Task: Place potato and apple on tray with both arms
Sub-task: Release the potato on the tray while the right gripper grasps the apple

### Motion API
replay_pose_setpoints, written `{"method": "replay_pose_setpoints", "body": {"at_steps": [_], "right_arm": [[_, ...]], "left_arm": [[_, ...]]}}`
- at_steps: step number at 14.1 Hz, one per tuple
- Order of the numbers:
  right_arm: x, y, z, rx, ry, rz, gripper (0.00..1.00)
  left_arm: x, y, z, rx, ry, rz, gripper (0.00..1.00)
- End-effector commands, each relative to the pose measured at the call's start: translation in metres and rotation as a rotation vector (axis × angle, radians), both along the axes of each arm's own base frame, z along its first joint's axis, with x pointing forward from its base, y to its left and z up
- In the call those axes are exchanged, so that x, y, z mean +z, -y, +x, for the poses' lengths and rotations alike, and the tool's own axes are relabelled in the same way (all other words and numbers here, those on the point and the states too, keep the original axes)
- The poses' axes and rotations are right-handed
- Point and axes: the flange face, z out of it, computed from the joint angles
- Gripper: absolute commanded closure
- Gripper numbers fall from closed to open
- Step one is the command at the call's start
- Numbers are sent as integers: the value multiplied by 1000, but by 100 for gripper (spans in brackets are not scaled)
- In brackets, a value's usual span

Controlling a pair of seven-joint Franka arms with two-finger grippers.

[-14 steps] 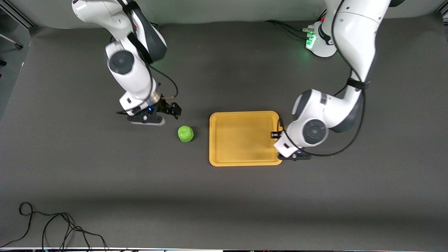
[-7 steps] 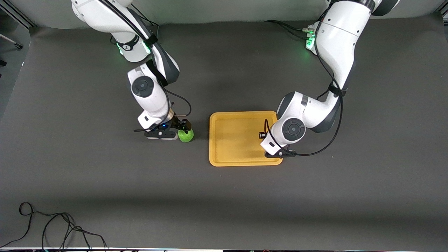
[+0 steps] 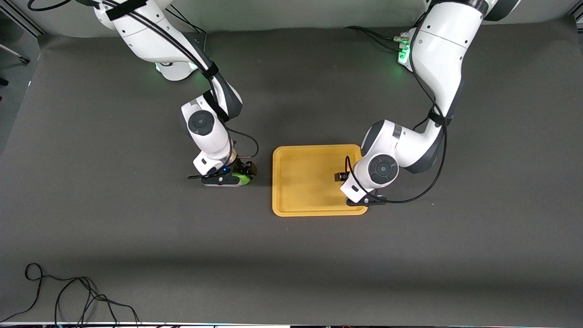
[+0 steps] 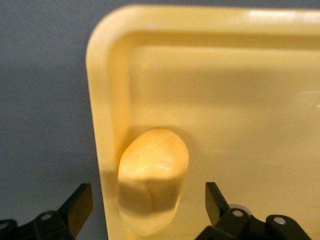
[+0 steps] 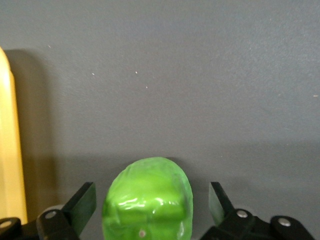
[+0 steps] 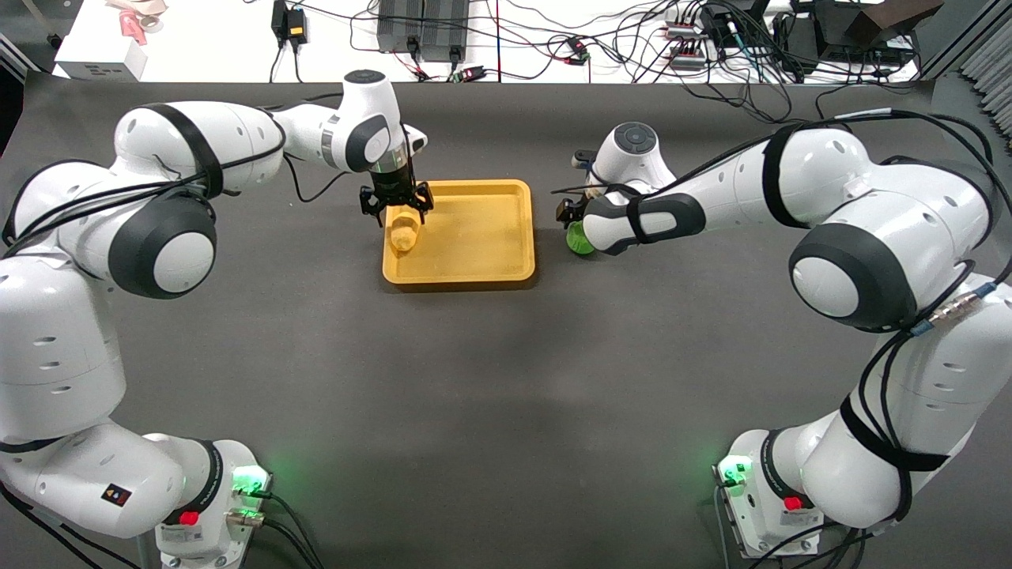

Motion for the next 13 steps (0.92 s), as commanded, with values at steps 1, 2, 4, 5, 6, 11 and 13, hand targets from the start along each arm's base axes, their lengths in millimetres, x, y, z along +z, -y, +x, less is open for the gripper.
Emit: {"method": "replay_pose_setpoints", "body": {"at_steps": [1,2,4,5,6,11,13], "right_arm": [[0,-4,4,10,15,-5,35],[-1,-4,4,9,12,-6,49],[7,-11,2,21,17,-2,53],[19,-11,8,16,18,-3,53],[41,-10,16,15,10,-9,53],[182,-19,53,-8,-58,-54,53],[251,-21,62,-15,-79,-66,53]], "left_arm": [[59,-38,12,40,17,23,0],[83,-74,28,59,58,43,0],[130,-131,44,1,127,67,0],[145,-163,46,-20,110,62,0],[158,-186,45,-69,97,50,0],[239,-273,23,-157,87,6,0],[268,-300,12,-201,105,-9,0]]}}
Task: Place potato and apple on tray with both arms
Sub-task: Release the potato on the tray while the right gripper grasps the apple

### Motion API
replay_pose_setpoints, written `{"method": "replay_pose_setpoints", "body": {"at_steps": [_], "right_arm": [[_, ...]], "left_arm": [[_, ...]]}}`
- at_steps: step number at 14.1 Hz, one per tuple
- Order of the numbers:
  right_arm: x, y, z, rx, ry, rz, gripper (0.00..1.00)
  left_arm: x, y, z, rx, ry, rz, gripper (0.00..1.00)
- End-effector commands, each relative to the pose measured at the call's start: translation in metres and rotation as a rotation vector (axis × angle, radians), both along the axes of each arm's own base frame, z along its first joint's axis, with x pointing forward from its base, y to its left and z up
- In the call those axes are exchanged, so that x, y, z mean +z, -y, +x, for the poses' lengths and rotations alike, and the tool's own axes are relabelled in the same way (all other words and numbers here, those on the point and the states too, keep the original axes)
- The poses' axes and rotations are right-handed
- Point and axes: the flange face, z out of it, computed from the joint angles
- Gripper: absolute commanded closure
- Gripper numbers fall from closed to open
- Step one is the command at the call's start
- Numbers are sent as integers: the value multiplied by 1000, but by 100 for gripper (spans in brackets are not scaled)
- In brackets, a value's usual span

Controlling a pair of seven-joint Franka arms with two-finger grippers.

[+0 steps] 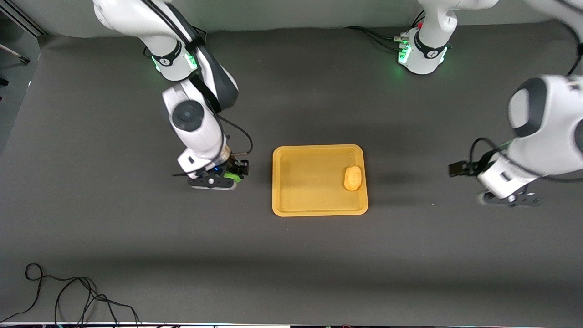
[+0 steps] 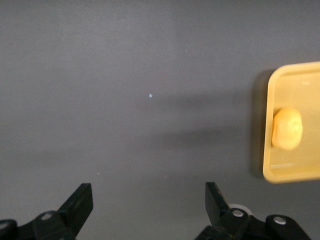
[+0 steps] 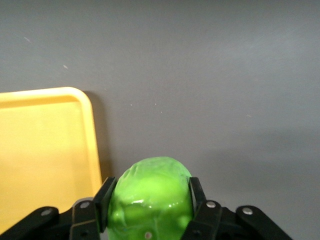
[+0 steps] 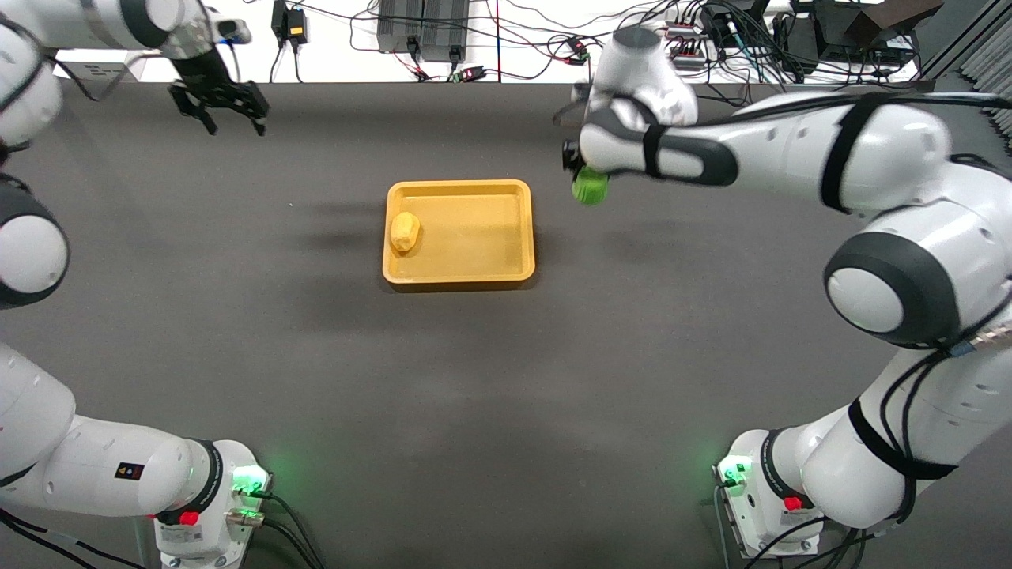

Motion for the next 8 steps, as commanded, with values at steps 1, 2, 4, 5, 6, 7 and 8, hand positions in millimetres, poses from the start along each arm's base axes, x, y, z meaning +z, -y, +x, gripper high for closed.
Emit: {"method": "replay_pose_setpoints", "body": {"at_steps": [1,2,4,5,6,7,8], "right_arm": [[87,-7,11,8,-9,-19,53],[111,-8,12,7,-10,-18,53],[132,-22,9,9,5,3,53],[135,-35,6,14,15,10,53],[133,-62,0,32,20,14,53],[134,-82,-1,34,33,23,53],[126,-104,-4,40,31,17,53]], "left_arm": [[43,-34,-27,-62,37,-10,0],[54,-45,-35,-68,56,-14,0],[71,-55,-46,-64,83,-14,0],[78,-56,-51,-63,92,-14,0],[82,-57,-55,-64,101,-7,0],[86,-60,-58,-72,104,28,0],[88,-61,-61,-82,111,53,0]]}}
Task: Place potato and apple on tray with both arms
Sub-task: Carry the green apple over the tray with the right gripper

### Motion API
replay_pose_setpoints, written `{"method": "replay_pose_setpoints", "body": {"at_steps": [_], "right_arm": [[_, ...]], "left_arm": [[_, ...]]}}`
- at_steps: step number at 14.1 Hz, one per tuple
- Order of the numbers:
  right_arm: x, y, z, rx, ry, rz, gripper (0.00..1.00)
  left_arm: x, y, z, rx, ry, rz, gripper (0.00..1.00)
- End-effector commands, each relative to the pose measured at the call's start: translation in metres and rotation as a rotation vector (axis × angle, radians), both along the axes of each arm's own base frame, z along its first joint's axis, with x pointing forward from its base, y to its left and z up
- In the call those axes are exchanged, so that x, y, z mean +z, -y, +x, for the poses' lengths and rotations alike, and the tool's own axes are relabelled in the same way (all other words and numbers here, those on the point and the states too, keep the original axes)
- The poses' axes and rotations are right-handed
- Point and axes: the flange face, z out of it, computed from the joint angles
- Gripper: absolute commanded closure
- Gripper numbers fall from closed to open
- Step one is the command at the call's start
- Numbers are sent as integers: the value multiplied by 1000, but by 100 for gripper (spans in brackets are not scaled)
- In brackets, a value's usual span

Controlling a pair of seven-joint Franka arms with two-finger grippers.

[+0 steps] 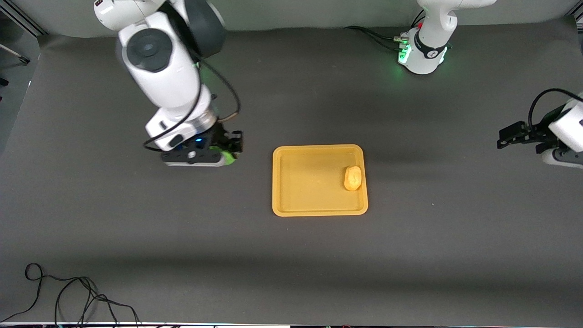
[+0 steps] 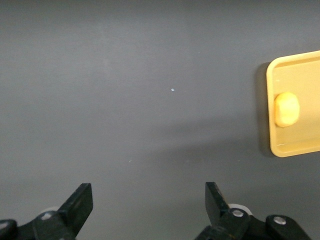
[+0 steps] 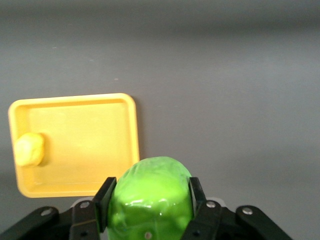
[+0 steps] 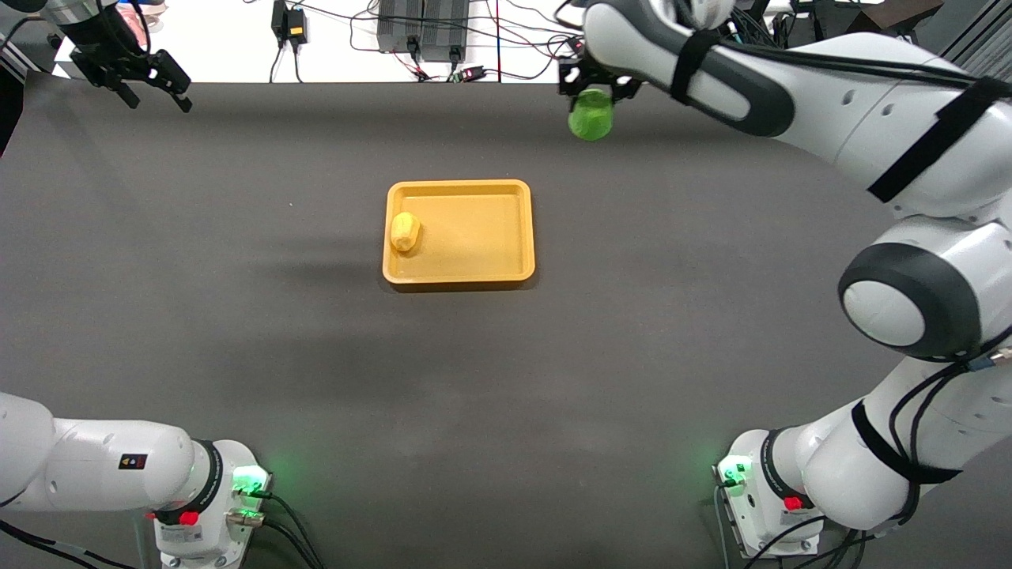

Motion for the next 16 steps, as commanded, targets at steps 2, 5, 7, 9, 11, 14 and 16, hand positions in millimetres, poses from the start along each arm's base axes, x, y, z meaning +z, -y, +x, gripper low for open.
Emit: {"method": "replay_pose_setpoints", "body": {"at_steps": [2,5,7,9,11,14,16], "right_arm": [[-21,-97,-6,-44,15,3,54],[-55,-163,-28,-55,17,3,54],[-103,-186,-29,-64,14,-3,54],[-160,-200,-24,-53,22,-3,54],[-213,-207,-16,-52,39,7,54],[-271,-213,-17,-39,53,-9,54],[-300,-213,-17,-35,54,-20,54]], "left_arm": [[9,0,-14,-30,35,50,0],[11,0,-12,-28,43,51,0],[10,3,-11,-23,43,35,0],[15,2,-13,-25,50,35,0],[16,2,-10,-25,61,35,0],[10,1,-8,-25,52,37,0],[8,2,-8,-25,49,37,0]]}}
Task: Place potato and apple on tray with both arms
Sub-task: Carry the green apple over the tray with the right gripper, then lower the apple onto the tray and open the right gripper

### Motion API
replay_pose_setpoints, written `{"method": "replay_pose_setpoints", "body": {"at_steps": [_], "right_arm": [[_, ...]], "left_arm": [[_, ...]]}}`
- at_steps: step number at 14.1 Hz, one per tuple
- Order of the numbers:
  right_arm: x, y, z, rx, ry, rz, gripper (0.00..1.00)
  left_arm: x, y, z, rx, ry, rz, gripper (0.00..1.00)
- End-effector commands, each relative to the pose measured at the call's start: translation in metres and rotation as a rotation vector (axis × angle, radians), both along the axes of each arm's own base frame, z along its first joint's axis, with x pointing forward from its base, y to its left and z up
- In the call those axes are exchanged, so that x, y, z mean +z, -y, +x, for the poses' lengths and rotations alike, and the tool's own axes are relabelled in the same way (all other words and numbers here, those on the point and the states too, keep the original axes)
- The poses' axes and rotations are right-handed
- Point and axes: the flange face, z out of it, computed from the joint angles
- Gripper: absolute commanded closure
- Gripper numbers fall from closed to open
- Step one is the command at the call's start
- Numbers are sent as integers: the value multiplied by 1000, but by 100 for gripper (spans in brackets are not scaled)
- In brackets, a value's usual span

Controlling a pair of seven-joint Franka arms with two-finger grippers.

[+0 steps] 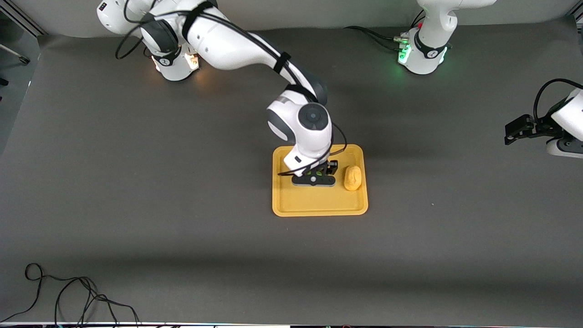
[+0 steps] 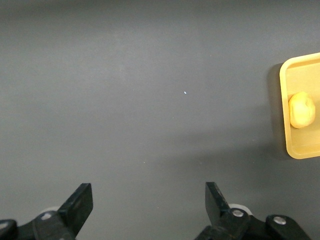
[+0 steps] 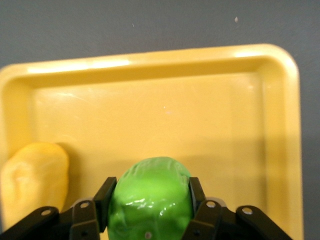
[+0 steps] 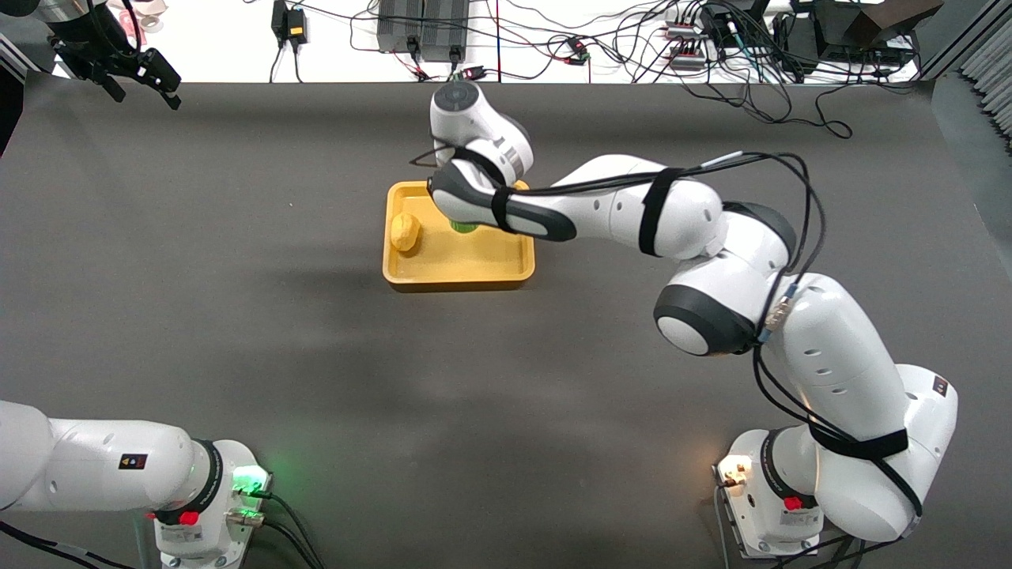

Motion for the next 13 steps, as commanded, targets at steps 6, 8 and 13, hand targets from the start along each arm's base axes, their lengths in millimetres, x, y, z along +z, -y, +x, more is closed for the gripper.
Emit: {"method": "replay_pose_setpoints", "body": {"at_steps": [6,8,13], "right_arm": [[-46,-5,4,-2,59,-18,31],[-32,-5,6,-10,64,-13,0],[92,1,3,-36,55,-15,0]], "left_arm": [[-4,1,-1,-13,-1,3,0],[-4,1,-1,-13,-1,3,0],[-5,1,1,-13,-1,4,0]]}}
